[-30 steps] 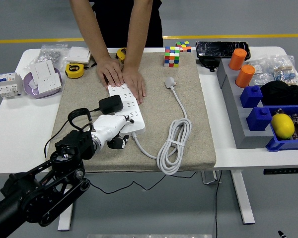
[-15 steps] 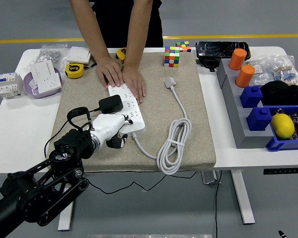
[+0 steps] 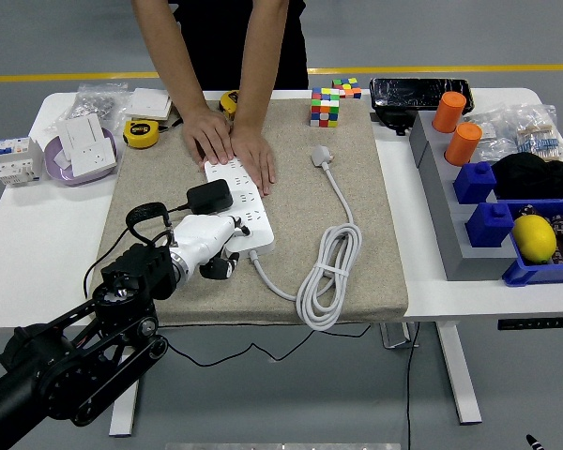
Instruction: Pick up the plug,place it near the board,insert it into the board,press the button
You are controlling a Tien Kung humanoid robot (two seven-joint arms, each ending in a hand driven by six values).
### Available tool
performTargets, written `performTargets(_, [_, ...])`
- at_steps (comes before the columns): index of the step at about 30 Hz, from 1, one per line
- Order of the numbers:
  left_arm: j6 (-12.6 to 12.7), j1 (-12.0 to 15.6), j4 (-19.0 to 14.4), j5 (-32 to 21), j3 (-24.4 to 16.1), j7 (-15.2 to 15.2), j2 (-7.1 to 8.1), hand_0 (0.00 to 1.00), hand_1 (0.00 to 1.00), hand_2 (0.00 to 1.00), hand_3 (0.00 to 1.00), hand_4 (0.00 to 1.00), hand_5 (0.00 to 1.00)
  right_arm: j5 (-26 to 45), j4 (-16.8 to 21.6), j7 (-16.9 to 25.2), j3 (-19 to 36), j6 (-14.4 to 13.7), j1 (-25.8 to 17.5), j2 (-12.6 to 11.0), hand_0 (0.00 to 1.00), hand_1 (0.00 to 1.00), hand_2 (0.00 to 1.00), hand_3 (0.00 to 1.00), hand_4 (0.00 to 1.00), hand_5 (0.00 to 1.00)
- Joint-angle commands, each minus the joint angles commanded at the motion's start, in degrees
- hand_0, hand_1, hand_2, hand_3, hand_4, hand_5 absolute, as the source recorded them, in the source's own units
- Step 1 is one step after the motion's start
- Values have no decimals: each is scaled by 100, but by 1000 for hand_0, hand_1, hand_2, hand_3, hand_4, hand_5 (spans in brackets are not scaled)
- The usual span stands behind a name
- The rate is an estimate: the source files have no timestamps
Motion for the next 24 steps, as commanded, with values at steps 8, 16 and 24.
performTargets(8, [-60, -2, 168, 4, 39, 10, 13, 163, 34, 144, 748, 487, 40, -4, 0, -1, 11, -2, -5, 3, 892, 784, 769, 789, 998, 998])
performTargets(16, [-60, 16, 63, 67, -67, 14, 10, 163, 34, 143, 740, 484, 40, 11, 0, 2, -1, -6, -4, 10, 892, 784, 769, 789, 998, 998])
performTargets(24, [-268, 230, -591, -14, -695, -144, -4, 247, 122, 232, 646, 455, 43, -14, 0, -9, 30, -9, -6, 21, 892, 784, 769, 789, 998, 998])
